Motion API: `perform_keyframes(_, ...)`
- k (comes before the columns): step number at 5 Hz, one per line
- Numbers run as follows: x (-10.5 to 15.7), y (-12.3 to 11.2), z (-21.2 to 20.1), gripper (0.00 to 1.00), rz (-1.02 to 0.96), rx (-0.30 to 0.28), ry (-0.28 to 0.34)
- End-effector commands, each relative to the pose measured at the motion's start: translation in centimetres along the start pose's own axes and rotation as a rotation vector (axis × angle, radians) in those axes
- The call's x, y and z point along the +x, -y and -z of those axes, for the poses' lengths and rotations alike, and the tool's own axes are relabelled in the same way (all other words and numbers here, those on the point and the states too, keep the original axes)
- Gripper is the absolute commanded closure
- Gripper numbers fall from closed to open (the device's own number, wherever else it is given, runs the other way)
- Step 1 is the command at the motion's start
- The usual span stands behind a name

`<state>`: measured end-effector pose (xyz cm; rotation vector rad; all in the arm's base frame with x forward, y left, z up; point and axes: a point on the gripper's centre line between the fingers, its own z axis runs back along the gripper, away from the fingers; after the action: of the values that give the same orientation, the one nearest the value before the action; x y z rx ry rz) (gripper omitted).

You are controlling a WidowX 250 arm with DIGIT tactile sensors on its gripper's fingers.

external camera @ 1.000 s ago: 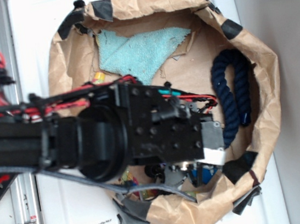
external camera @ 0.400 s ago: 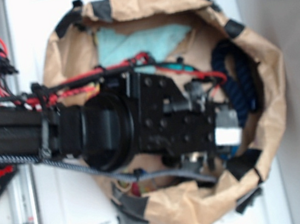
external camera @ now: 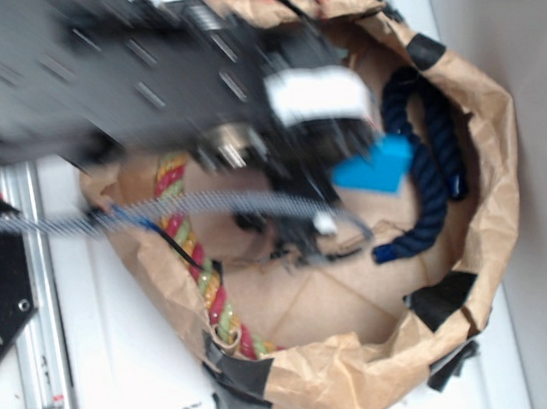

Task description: Grab the blue block.

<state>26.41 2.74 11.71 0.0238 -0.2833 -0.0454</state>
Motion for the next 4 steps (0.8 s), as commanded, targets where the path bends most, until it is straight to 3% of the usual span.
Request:
perform_keyframes(1,-0.2,0.3,-4.2,1.0,-0.014,-0.052,-0.036)
perform_keyframes(2,0.2,1.6,-3.8,1.0,-0.052,-0.04,-0.079)
perform_keyframes(3,0.0,2.1,-3.7,1.0,-0.054,-0.077,-0.048)
perform_keyframes(4,-0.3,2.4,-3.9,1.0,-0.064,-0.055,0.02)
